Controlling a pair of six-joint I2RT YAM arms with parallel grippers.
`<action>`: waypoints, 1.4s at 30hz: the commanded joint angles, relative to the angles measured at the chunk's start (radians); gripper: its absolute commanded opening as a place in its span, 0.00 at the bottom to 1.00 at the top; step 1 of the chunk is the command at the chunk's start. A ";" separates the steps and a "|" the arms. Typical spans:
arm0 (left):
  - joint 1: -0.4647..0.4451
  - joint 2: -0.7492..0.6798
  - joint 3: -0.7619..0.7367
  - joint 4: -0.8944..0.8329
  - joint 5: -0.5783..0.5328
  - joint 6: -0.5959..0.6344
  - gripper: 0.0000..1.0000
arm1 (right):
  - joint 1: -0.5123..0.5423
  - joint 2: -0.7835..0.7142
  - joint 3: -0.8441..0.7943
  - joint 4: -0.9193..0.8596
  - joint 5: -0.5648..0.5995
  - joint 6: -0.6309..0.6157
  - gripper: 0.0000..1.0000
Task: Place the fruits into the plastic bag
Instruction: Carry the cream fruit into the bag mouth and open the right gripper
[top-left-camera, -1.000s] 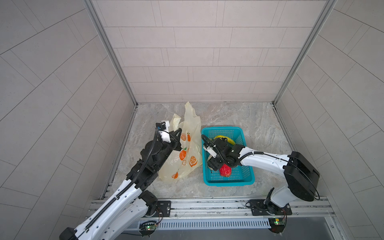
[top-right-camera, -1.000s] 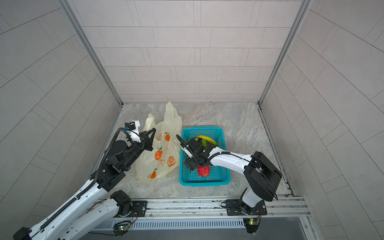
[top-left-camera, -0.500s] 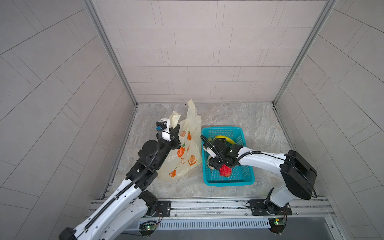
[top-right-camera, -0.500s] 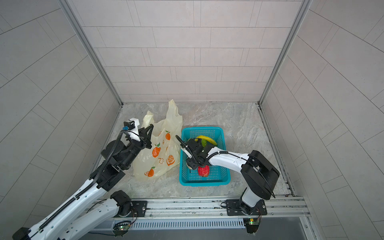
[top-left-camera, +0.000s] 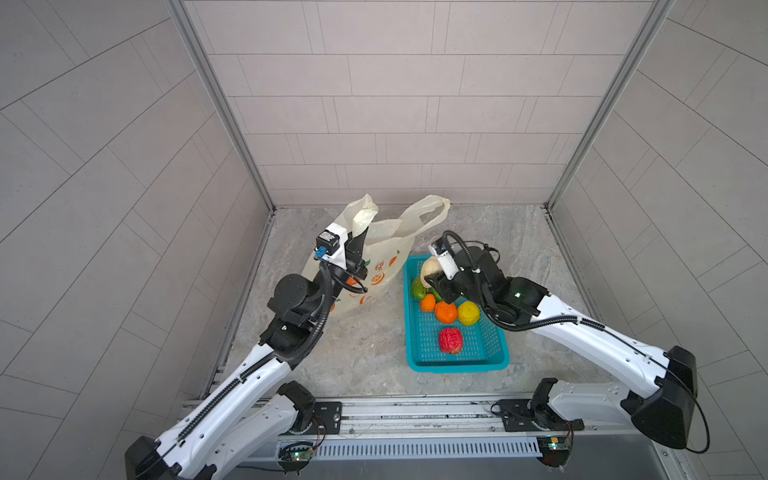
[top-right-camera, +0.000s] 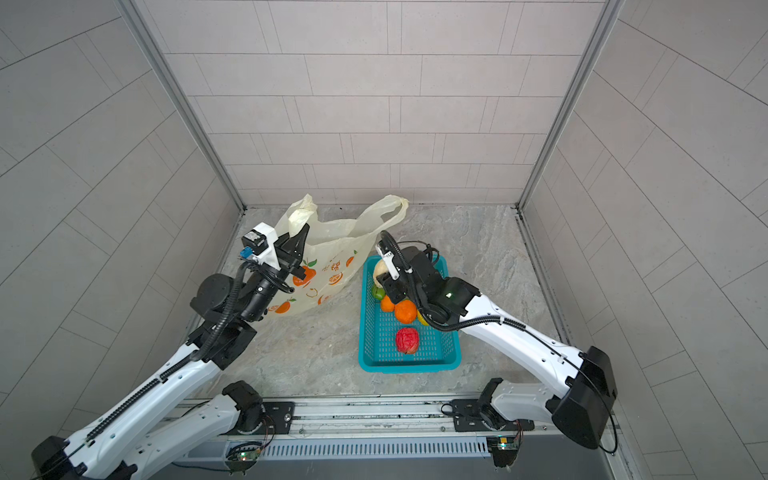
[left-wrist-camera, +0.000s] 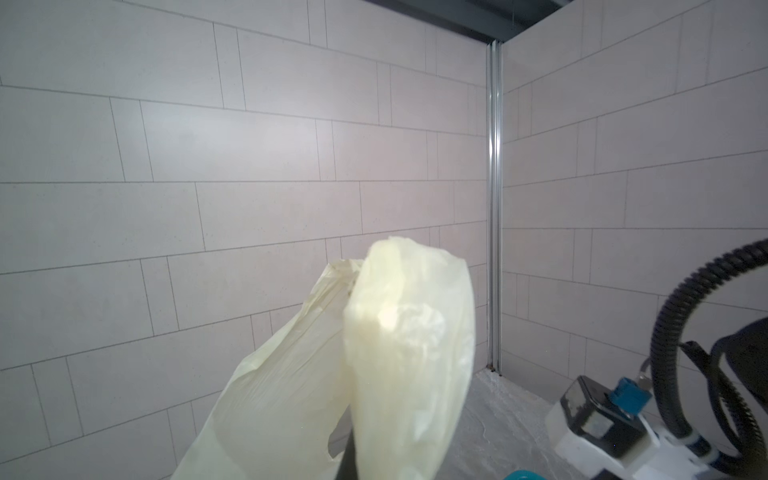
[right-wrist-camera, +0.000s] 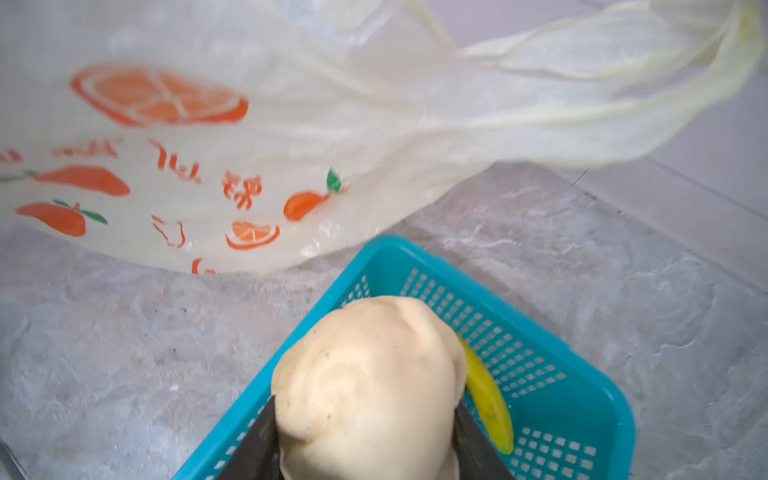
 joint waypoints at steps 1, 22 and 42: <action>-0.004 -0.079 -0.019 0.068 0.103 -0.051 0.00 | -0.011 -0.051 0.053 0.070 0.009 -0.001 0.39; -0.005 -0.251 -0.297 -0.054 0.027 -0.183 0.00 | 0.065 -0.005 0.051 0.267 -0.251 0.129 0.37; -0.008 -0.297 -0.297 -0.085 0.017 -0.203 0.00 | 0.096 0.222 0.126 0.187 -0.344 0.103 0.38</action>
